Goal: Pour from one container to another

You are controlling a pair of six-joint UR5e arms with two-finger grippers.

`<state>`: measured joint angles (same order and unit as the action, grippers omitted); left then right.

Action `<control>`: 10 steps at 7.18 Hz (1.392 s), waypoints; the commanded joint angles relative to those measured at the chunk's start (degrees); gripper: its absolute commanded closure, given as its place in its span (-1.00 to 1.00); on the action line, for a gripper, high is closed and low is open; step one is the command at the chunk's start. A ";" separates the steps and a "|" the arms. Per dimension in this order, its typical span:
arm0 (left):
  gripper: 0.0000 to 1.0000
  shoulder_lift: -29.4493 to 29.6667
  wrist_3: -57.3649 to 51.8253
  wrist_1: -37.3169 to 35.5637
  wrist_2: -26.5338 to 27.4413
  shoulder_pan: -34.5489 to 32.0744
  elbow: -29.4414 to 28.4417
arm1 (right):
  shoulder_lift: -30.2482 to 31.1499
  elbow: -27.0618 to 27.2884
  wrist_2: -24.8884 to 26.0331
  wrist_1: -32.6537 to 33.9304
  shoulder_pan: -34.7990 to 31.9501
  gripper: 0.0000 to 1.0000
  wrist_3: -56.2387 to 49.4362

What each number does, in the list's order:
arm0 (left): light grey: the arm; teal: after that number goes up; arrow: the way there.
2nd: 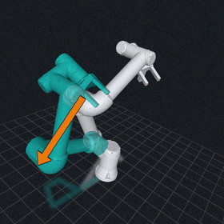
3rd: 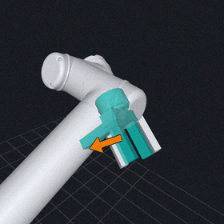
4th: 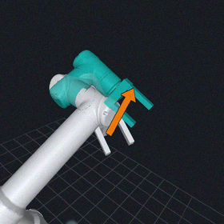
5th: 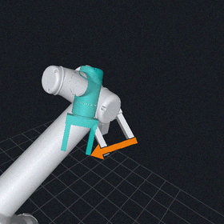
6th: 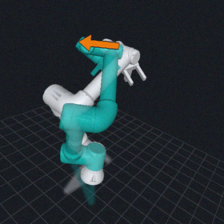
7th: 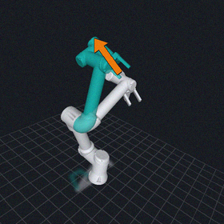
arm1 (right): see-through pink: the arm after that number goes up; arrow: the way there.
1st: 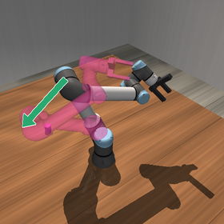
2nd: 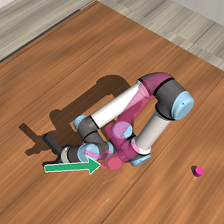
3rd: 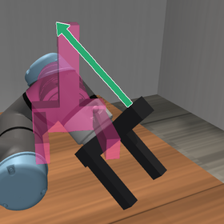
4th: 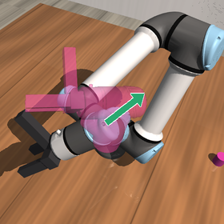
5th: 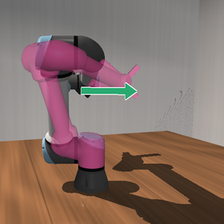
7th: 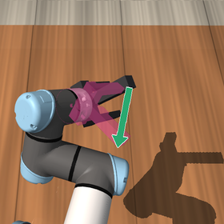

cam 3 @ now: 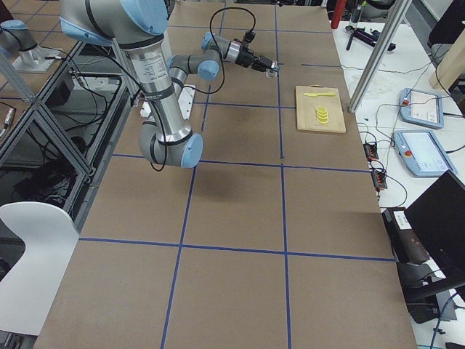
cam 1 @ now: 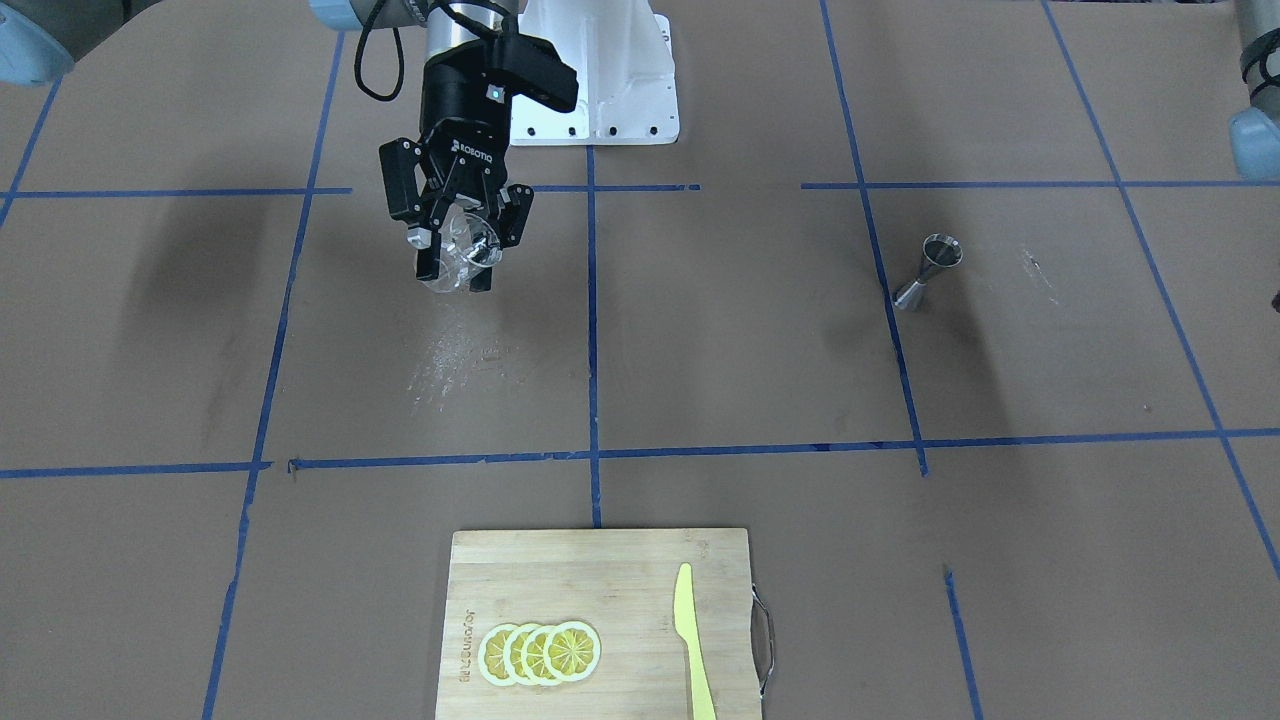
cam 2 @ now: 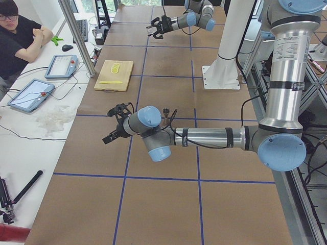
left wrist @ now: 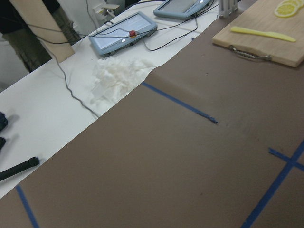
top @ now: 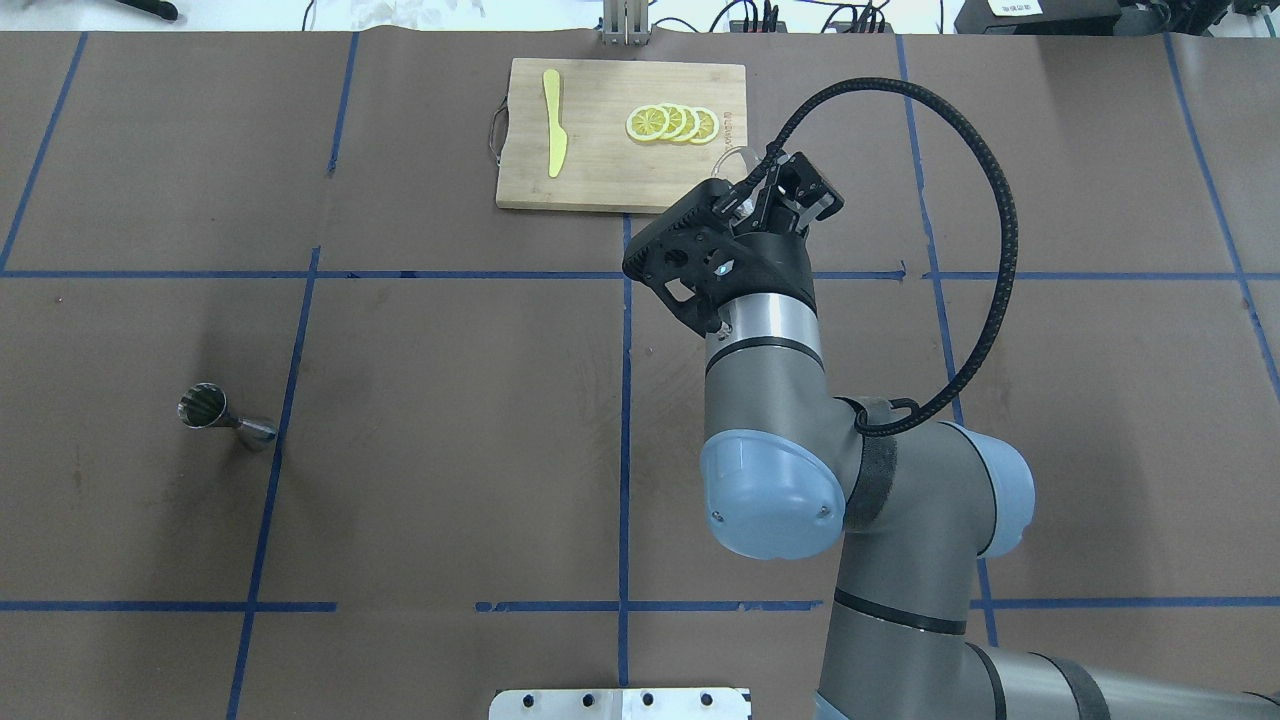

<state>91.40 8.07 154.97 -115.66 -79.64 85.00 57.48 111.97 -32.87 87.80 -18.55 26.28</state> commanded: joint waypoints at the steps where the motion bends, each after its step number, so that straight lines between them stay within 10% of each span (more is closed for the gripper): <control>1: -1.00 -0.52 2.38 -2.73 6.41 -1.13 -2.28 | 0.00 0.00 0.00 0.00 0.00 1.00 0.00; 3: -1.00 -2.88 2.04 -10.41 1.69 -1.57 -3.00 | 0.00 0.00 -0.09 0.00 0.00 1.00 0.00; 5: -1.00 -2.72 0.64 -29.12 -14.50 -7.60 -2.13 | 0.09 0.00 -0.09 -0.09 0.00 1.00 0.00; 7: -1.00 -3.50 0.37 -45.23 -16.26 -8.25 2.86 | 0.18 0.00 -0.09 -0.09 0.09 1.00 0.70; 10: -1.00 -6.58 0.28 -47.38 -17.58 -8.61 5.80 | 3.06 0.00 -0.17 -4.44 0.53 1.00 3.50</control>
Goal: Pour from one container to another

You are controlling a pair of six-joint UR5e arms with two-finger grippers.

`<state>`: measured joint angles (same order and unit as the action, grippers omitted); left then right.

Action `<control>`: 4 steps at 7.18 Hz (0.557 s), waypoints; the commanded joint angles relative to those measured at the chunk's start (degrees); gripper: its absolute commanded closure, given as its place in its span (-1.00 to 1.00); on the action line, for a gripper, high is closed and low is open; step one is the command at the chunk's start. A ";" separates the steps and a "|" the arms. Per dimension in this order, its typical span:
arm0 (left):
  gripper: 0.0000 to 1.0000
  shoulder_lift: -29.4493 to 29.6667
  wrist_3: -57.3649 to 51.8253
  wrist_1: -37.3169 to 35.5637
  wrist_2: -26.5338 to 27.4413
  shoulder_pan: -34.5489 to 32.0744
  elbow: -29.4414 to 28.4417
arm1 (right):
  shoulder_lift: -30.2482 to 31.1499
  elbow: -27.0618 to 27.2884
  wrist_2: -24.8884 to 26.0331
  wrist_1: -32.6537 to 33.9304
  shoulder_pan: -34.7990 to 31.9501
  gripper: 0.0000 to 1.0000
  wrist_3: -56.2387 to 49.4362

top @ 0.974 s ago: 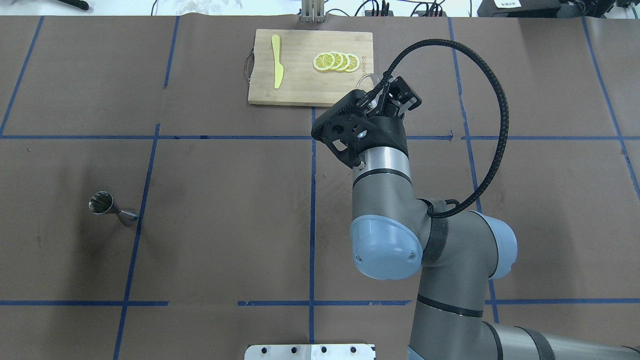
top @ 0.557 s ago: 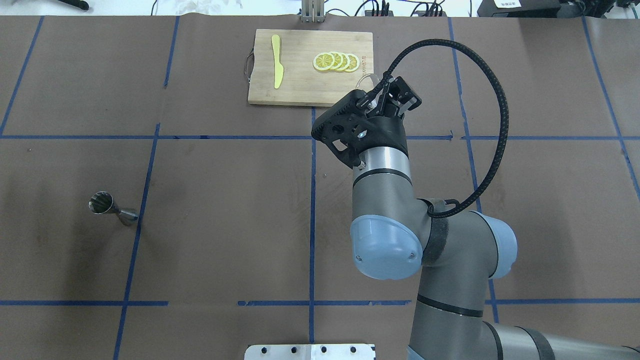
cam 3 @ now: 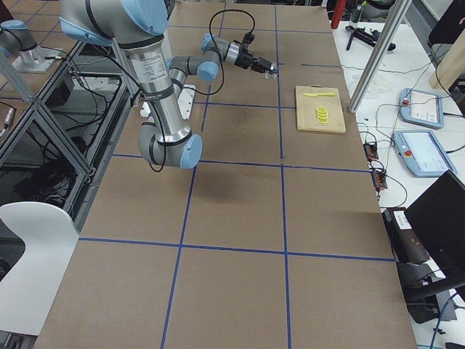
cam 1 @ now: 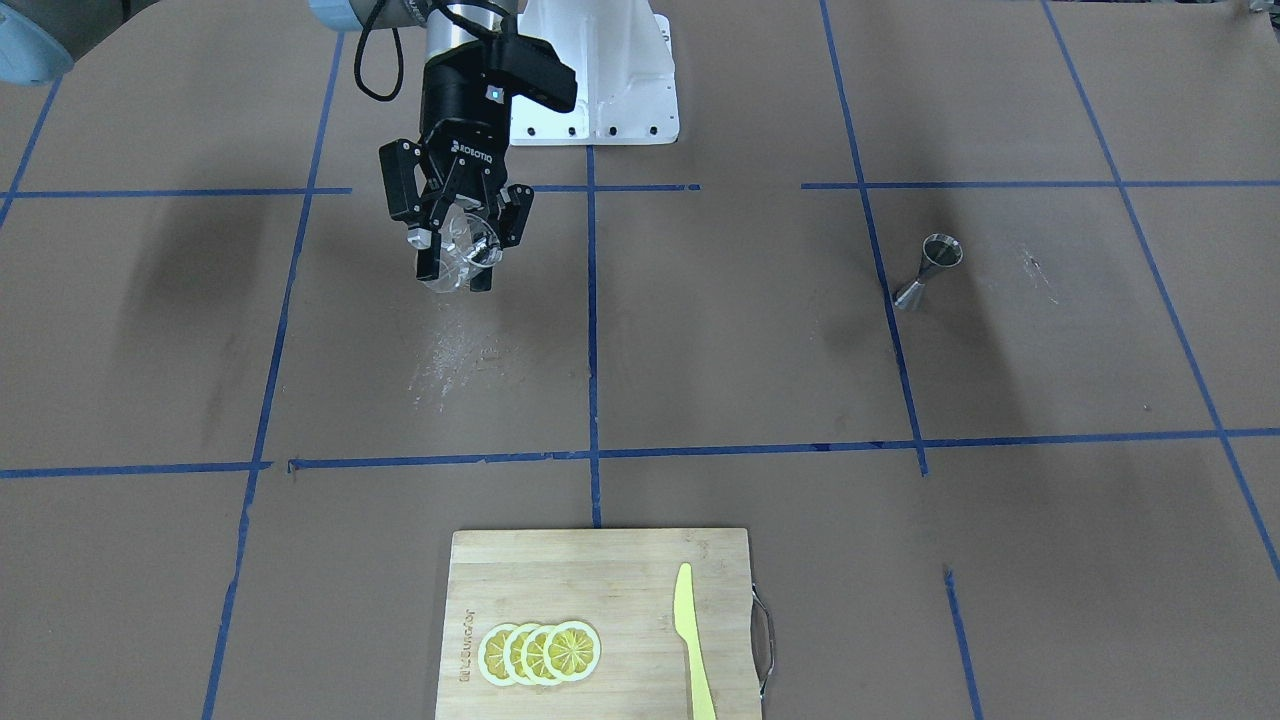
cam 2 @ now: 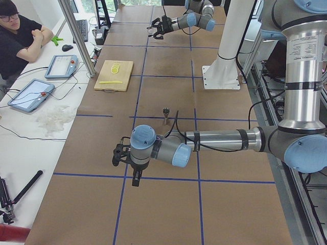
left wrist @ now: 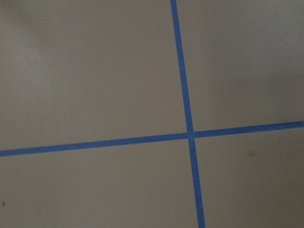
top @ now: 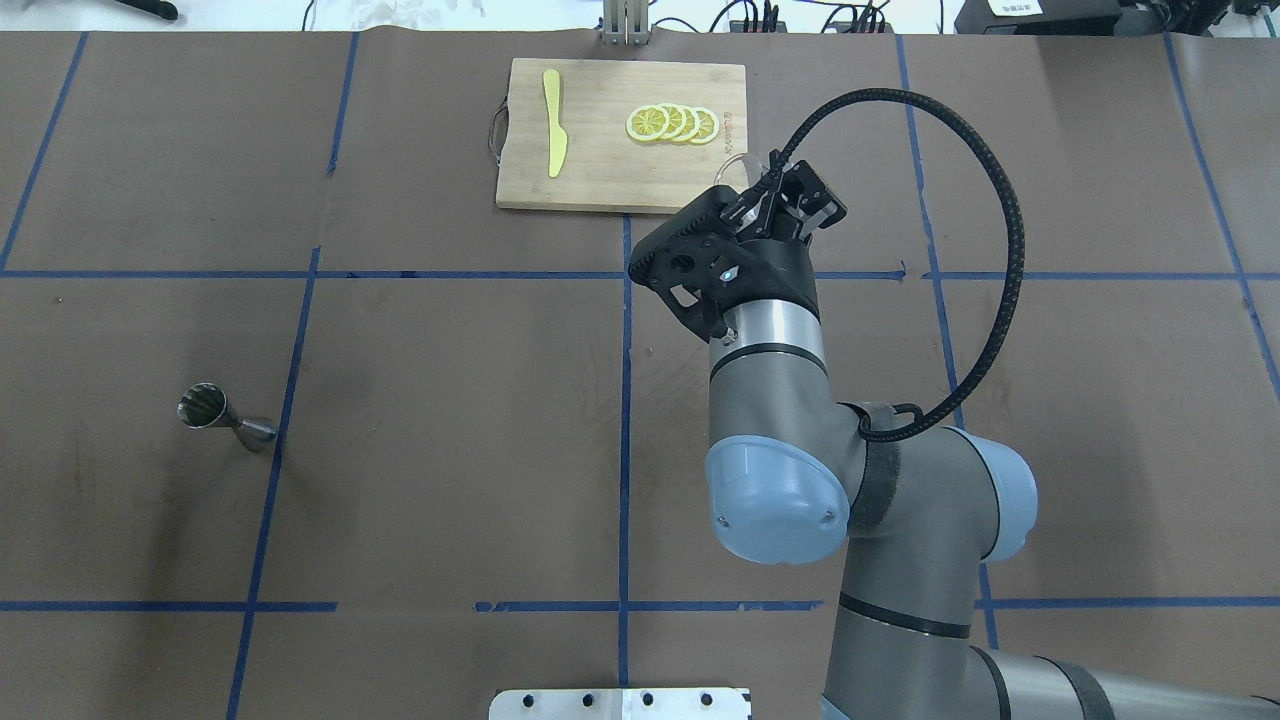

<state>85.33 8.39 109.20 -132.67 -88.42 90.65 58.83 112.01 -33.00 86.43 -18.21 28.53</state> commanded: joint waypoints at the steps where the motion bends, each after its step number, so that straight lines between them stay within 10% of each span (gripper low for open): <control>1: -1.00 -1.21 -0.13 -1.53 -0.75 -0.25 1.36 | 3.98 -0.13 -0.05 -5.72 0.37 1.00 1.18; 4: -1.00 -0.61 0.05 -1.80 -0.75 0.01 1.90 | 10.40 -0.74 0.04 -15.82 1.15 1.00 2.75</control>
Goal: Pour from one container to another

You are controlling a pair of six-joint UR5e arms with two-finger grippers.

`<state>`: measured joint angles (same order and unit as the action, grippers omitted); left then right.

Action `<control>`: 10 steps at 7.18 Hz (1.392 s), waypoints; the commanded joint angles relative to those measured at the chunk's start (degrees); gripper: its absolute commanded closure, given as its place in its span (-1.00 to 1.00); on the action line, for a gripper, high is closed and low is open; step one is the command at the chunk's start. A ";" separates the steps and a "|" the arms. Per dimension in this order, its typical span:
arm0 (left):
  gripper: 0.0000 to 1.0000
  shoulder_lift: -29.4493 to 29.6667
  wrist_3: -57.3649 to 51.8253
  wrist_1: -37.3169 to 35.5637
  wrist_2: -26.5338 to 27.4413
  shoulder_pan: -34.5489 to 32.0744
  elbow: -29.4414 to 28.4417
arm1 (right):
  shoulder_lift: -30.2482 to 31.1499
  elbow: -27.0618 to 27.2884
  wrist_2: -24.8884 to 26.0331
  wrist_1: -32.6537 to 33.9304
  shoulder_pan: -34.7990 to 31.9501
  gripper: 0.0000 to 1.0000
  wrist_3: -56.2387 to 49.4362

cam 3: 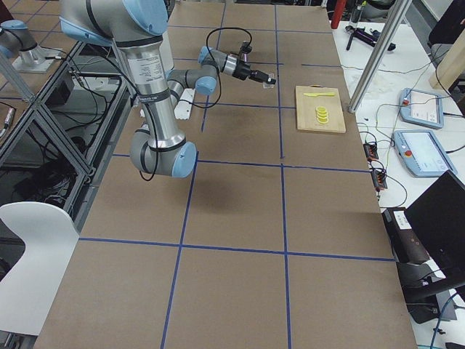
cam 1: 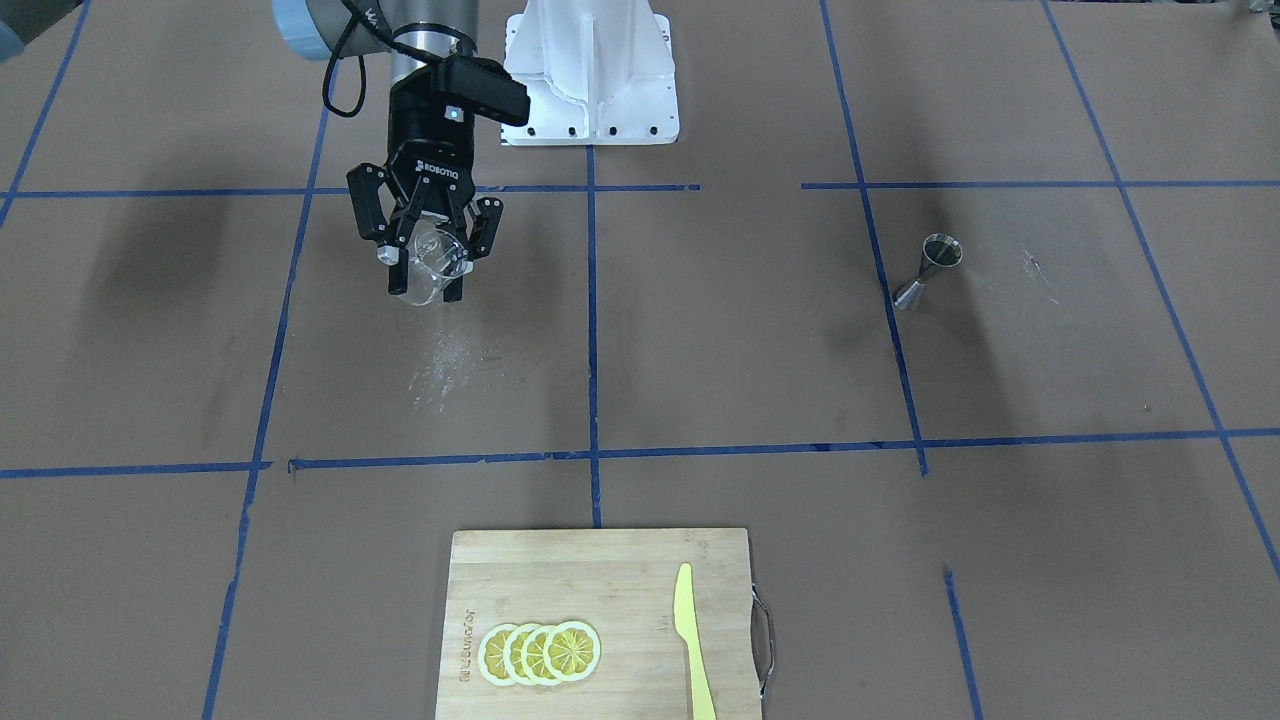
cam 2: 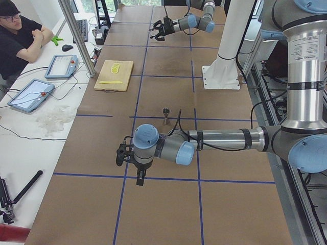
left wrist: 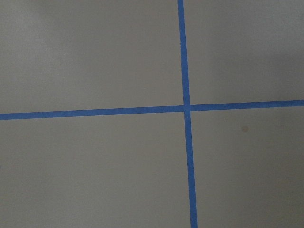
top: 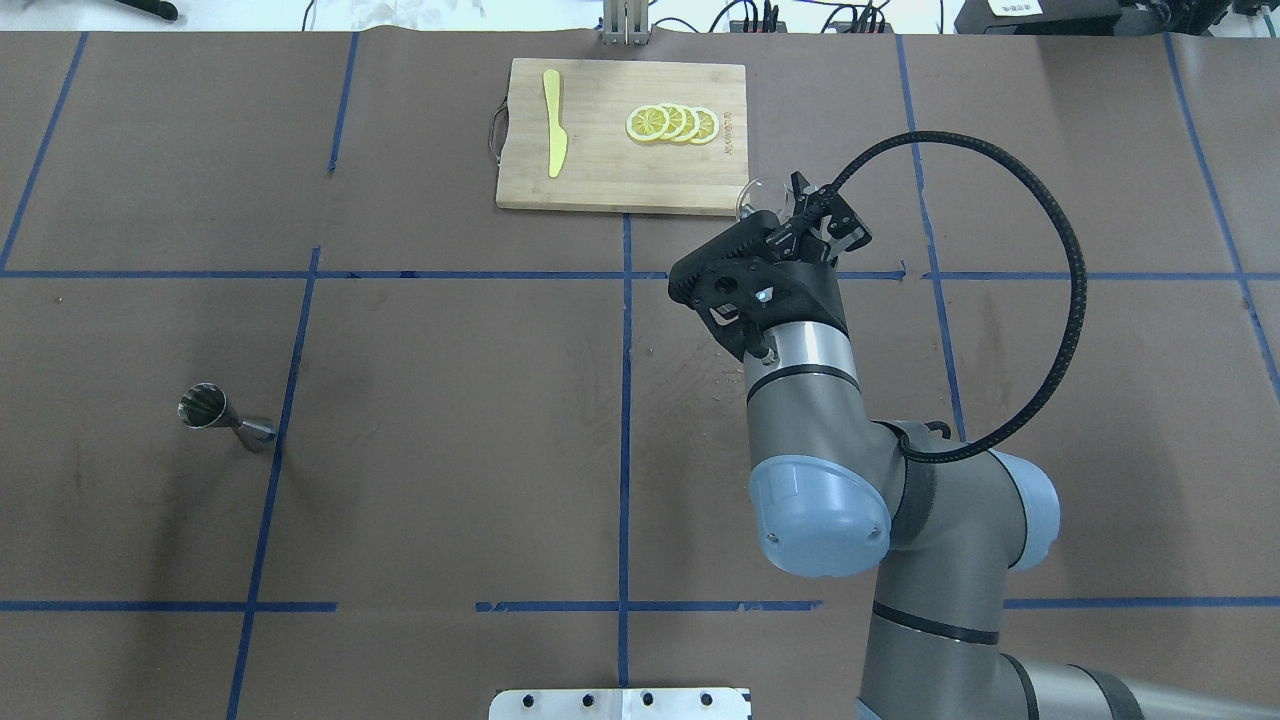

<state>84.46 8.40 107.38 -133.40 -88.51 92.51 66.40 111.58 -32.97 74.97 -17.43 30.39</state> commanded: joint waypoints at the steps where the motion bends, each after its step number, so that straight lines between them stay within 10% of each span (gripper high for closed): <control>1: -1.00 0.10 0.04 0.11 -0.02 0.09 0.21 | 6.17 -0.40 0.01 -6.57 0.64 1.00 6.12; 6: -1.00 0.45 0.21 0.46 -0.02 0.09 0.21 | 14.62 -1.11 -1.91 -6.85 1.08 1.00 25.22; 10: -1.00 0.45 0.48 0.55 -0.10 0.18 0.39 | 20.70 -12.65 -3.59 -31.74 1.43 1.00 32.25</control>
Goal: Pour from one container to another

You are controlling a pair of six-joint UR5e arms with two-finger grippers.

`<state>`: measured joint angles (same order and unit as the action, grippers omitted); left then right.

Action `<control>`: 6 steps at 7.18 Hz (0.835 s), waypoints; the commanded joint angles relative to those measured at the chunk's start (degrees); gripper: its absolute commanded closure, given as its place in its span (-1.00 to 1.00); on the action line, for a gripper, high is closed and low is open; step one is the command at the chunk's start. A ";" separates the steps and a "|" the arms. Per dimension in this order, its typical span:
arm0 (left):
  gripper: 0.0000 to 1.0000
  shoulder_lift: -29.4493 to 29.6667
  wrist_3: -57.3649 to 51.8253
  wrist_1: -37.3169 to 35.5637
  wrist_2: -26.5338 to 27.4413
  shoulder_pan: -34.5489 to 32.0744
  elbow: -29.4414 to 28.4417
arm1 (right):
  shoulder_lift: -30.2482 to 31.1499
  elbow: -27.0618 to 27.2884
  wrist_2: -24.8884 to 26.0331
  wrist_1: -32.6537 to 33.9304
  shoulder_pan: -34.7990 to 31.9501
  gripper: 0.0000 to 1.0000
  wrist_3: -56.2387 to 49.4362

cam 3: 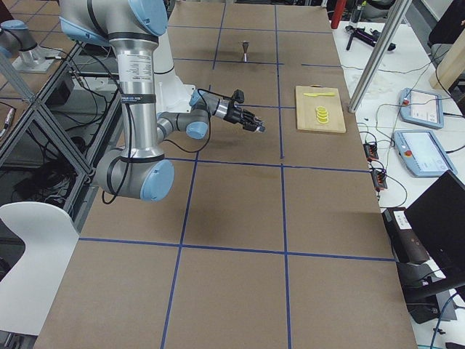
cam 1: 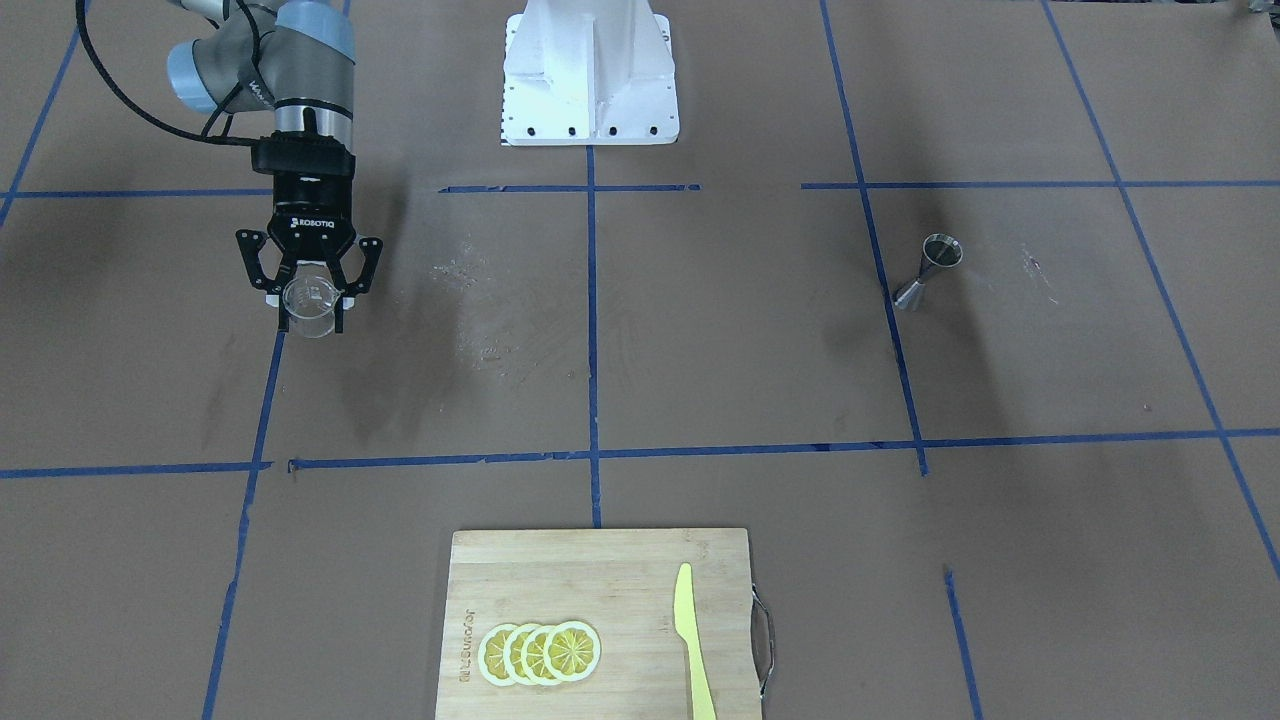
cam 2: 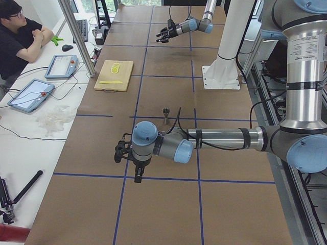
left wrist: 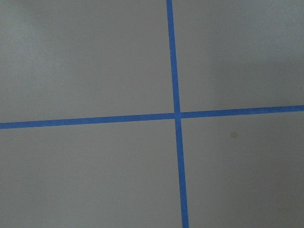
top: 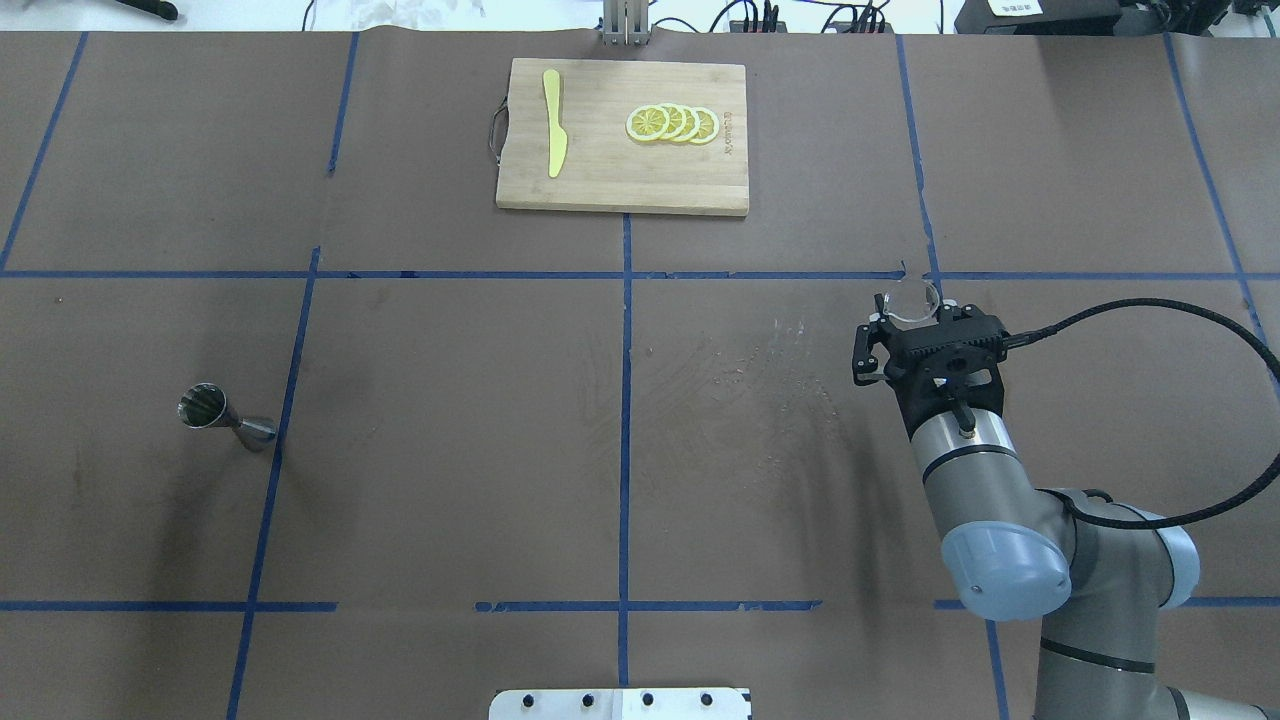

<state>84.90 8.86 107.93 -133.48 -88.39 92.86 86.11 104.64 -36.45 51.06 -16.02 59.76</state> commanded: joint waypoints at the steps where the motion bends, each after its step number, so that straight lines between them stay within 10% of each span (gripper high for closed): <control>1: -1.00 0.00 0.02 0.00 -0.03 -0.02 0.12 | 1.08 -9.16 0.41 -10.52 0.03 1.00 3.16; 6: -1.00 0.35 0.02 0.00 -0.03 0.06 0.21 | 8.61 -9.11 3.13 -16.15 1.95 1.00 10.99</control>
<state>85.22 8.88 107.93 -133.51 -88.37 93.05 92.06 95.56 -34.64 37.26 -14.99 69.86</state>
